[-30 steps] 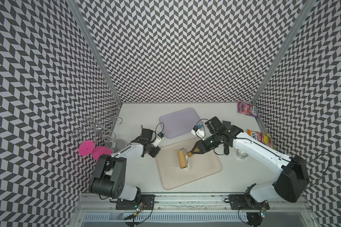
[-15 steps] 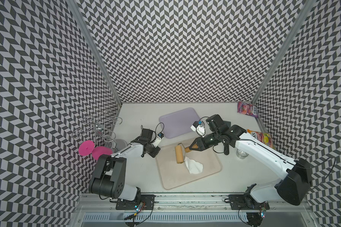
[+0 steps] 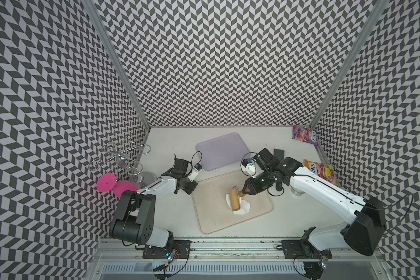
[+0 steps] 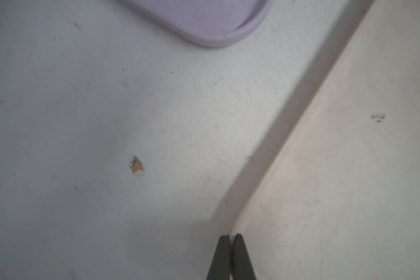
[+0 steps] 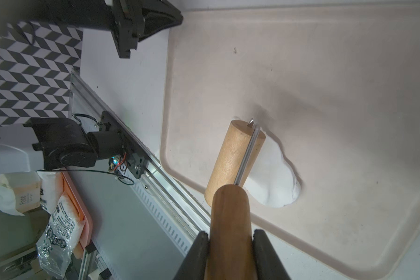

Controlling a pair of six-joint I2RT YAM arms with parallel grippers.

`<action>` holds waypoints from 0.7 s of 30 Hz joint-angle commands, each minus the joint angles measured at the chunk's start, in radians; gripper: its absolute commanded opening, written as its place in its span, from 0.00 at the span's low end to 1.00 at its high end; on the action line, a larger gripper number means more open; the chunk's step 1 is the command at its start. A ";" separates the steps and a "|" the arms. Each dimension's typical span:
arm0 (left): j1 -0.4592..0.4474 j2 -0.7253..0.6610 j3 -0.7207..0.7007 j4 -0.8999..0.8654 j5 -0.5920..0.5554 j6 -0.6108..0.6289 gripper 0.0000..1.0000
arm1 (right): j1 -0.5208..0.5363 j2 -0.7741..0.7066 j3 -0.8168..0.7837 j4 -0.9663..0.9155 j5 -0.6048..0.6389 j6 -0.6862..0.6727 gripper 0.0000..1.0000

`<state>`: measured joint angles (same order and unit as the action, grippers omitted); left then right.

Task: Roll out the dumpling wrappers from the dough
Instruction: Flatten out the dough on the work surface.

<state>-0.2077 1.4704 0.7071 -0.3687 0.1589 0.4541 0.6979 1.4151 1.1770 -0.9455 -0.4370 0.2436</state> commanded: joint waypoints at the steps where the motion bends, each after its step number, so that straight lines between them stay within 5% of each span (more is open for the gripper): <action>1: -0.009 -0.006 -0.013 -0.007 0.011 0.004 0.00 | 0.003 0.013 -0.018 0.110 -0.041 0.013 0.00; 13: -0.008 -0.004 -0.009 -0.012 0.012 0.004 0.00 | 0.017 0.112 -0.027 0.191 -0.041 0.026 0.00; 21: -0.009 -0.008 -0.008 -0.014 0.010 0.003 0.00 | 0.043 0.183 -0.037 0.181 0.105 0.043 0.00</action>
<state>-0.2077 1.4704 0.7071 -0.3687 0.1589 0.4541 0.7219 1.5612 1.1461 -0.7990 -0.4355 0.2749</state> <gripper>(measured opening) 0.061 0.307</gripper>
